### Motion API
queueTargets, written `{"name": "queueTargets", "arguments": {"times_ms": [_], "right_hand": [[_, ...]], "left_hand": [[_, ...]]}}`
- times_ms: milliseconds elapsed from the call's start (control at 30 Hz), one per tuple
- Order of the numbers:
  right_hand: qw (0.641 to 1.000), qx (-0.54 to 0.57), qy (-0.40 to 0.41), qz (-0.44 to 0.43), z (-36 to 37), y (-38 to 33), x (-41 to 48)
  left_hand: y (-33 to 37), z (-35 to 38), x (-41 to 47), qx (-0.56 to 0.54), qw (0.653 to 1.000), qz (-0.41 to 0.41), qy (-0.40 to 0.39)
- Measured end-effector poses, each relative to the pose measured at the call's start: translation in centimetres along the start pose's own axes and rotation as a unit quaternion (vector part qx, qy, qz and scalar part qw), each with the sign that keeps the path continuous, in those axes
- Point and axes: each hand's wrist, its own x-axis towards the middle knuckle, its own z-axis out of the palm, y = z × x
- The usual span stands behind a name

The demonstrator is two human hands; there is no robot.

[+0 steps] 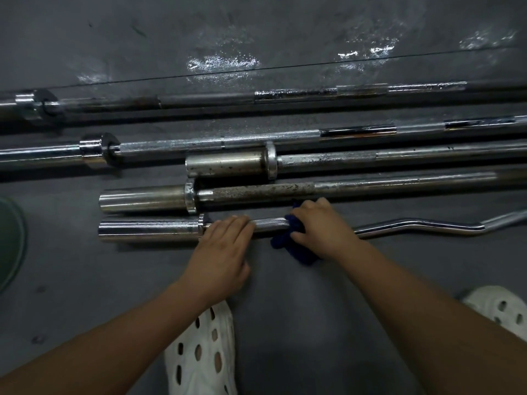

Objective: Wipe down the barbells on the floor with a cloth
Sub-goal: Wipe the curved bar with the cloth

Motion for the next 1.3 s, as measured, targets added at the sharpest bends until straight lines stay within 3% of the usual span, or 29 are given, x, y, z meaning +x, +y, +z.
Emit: {"name": "queueTargets", "arguments": {"times_ms": [233,533,833,1100,1300], "right_hand": [[0.996,-0.051,-0.066,-0.005,-1.5,-0.9,1.1],[0.998,-0.063,0.03,-0.007,0.6,-1.3,-0.9],[0.999,0.025,0.043,0.014,-2.4,2.5,-5.3],[0.988,-0.012,0.155,-0.018,-9.5,4.7,-13.1],[0.969,-0.022,0.237,-0.067,-13.9,5.2,-20.1]], "left_hand": [[0.0,-0.3,-0.2,0.024,1.0,0.01,-0.009],[0.2,0.4,-2.1,0.034,0.999,0.013,-0.028],[0.8,-1.0,-2.5,0.045,0.998,0.023,-0.036],[7.4,-9.5,-2.0,0.064,0.994,0.046,0.081],[11.4,-14.6,-4.7,0.098,0.987,0.028,0.127]]}}
